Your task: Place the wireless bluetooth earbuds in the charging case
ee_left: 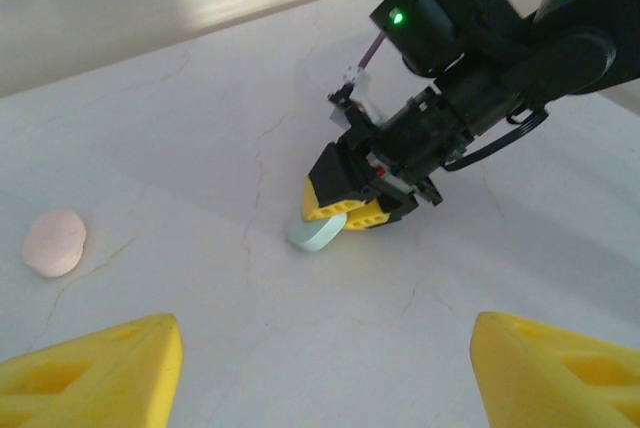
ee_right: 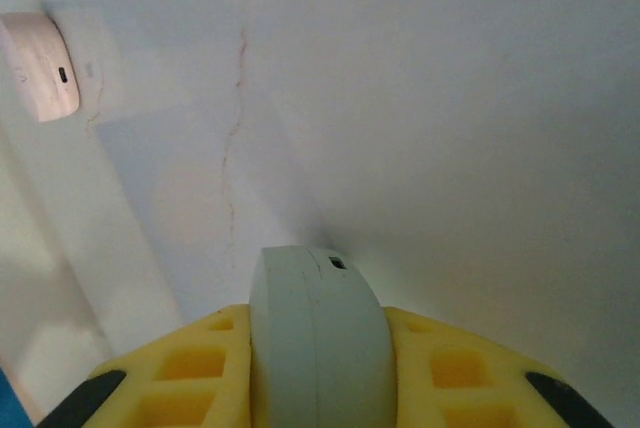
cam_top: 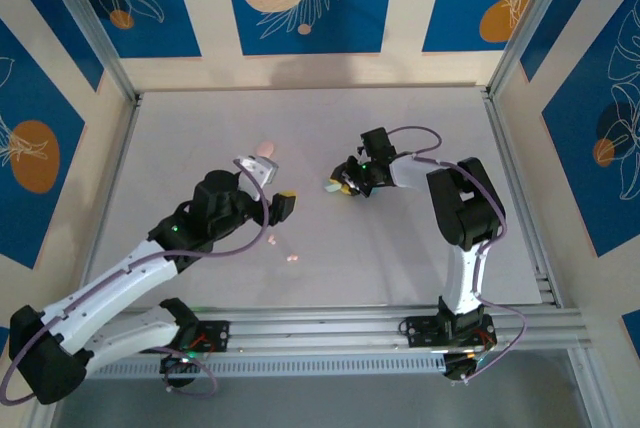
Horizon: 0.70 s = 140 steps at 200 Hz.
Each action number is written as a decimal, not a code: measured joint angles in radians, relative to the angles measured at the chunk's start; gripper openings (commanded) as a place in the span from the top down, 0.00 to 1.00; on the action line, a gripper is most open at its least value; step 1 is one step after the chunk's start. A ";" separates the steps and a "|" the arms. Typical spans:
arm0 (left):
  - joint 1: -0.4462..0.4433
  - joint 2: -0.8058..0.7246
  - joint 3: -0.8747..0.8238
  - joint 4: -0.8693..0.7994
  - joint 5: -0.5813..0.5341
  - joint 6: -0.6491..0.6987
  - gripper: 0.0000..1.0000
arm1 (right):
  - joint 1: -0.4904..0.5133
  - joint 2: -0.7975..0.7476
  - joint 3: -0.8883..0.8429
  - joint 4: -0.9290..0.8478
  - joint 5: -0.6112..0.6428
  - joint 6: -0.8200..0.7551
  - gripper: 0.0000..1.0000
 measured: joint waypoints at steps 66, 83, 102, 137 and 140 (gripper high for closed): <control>0.040 0.045 0.034 -0.053 0.004 -0.006 0.26 | 0.014 -0.017 0.035 -0.142 0.101 -0.075 0.46; 0.061 0.076 0.059 -0.070 0.011 -0.008 0.26 | 0.019 -0.048 0.035 -0.191 0.127 -0.093 0.43; 0.093 0.117 0.096 -0.098 0.023 -0.007 0.26 | 0.024 -0.102 0.036 -0.240 0.159 -0.116 0.41; 0.179 0.235 0.189 -0.144 0.042 0.000 0.23 | 0.031 -0.229 0.038 -0.311 0.202 -0.156 0.41; 0.188 0.249 0.197 -0.148 0.043 0.003 0.23 | 0.032 -0.243 0.037 -0.313 0.206 -0.163 0.41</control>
